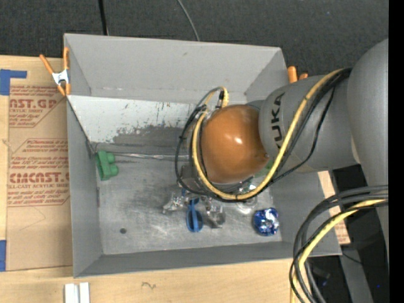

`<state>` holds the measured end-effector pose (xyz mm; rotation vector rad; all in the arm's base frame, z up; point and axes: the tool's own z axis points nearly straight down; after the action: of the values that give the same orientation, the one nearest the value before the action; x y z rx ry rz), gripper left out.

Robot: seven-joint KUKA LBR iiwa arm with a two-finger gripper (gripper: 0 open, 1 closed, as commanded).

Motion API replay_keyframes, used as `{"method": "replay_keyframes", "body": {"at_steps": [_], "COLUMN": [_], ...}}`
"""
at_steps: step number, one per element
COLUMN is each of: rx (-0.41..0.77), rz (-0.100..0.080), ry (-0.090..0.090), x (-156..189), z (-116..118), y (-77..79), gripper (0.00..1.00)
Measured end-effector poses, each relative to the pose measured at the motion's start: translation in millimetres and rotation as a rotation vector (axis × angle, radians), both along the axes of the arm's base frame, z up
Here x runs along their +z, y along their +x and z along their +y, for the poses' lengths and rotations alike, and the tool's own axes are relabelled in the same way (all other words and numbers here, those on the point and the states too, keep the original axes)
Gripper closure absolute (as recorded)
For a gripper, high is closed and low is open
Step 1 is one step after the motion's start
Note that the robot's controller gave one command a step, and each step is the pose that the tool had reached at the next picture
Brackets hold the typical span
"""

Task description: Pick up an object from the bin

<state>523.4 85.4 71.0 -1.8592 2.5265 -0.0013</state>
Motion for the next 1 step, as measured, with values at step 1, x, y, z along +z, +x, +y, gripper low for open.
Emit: {"method": "replay_keyframes", "body": {"at_steps": [1], "rx": [0.001], "rz": [-0.001], "ry": [0.005], "x": [1.5], "z": [2.6], "y": [0.3], "gripper": [1.0]}}
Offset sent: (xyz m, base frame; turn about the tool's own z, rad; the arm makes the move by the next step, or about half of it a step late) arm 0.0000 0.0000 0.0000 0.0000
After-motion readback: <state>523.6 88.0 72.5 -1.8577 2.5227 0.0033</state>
